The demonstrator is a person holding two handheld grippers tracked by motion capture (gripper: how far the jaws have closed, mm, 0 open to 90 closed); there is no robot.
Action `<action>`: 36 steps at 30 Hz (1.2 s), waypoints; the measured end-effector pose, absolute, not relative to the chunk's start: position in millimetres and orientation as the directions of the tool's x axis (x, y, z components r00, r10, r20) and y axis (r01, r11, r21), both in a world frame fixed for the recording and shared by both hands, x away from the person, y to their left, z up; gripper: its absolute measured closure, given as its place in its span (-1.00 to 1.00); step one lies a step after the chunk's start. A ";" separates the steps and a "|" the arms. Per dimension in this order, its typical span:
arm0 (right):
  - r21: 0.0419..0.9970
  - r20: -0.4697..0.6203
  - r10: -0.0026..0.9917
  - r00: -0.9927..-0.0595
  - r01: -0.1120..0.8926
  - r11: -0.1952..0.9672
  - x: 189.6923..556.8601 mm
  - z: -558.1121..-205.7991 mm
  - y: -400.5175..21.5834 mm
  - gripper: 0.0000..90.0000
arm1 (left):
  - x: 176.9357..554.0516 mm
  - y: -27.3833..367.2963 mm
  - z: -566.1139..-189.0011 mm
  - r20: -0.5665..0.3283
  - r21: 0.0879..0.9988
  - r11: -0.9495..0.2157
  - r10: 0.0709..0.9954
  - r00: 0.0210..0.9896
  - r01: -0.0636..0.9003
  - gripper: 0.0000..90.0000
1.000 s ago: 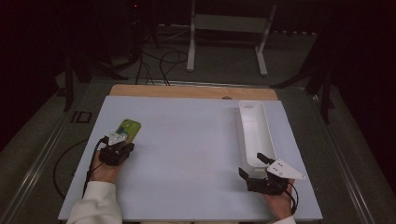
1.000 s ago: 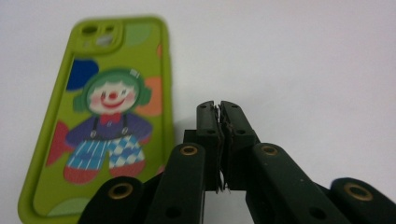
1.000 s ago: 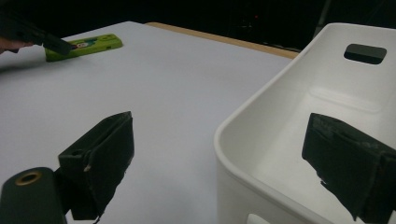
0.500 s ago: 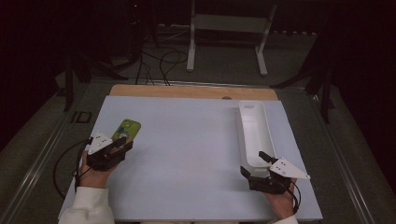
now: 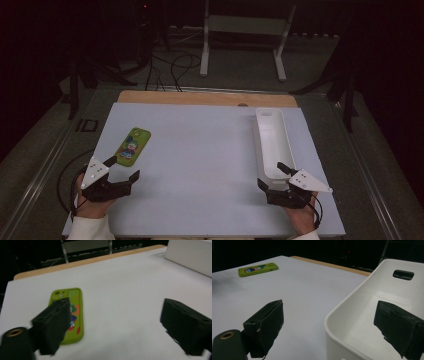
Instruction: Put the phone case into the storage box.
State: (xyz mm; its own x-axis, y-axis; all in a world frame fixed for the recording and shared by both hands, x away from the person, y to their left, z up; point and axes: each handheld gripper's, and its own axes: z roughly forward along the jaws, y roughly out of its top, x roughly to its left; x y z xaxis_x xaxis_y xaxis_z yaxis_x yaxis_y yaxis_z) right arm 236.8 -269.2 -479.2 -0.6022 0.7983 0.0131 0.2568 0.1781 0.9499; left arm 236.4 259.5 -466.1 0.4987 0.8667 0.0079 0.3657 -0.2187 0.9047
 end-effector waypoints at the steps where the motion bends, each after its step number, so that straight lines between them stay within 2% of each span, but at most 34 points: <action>1: 0.950 0.009 0.798 -0.602 0.255 0.182 236.7 -479.2 -269.2 -0.80 | 234.3 259.4 -467.8 0.013 0.904 -0.224 0.866 0.499 0.364 -0.83; 8: 0.952 0.004 0.797 -0.604 0.245 0.181 234.4 -479.6 -269.1 -0.80 | 229.4 258.3 -474.6 0.006 0.915 -0.218 0.848 0.530 0.338 -0.98; 21: 0.953 0.004 0.796 -0.605 0.244 0.181 233.8 -485.3 -268.8 -0.80 | 225.6 259.1 -475.4 0.007 0.933 -0.201 0.842 0.540 0.300 -1.00; 36: 0.950 0.000 0.797 -0.604 0.249 0.189 233.6 -486.4 -268.1 -0.80 | 230.6 263.4 -469.2 0.011 0.900 -0.235 0.854 0.520 0.367 -1.00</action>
State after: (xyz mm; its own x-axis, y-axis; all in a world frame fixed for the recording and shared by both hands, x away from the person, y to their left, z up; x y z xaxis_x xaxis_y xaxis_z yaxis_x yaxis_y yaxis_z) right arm 233.6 -268.1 -486.4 -0.6042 0.7969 -0.0003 0.2492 0.1893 0.9498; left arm 230.6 263.4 -469.2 0.5203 0.8539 0.0111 0.3667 -0.2351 0.9002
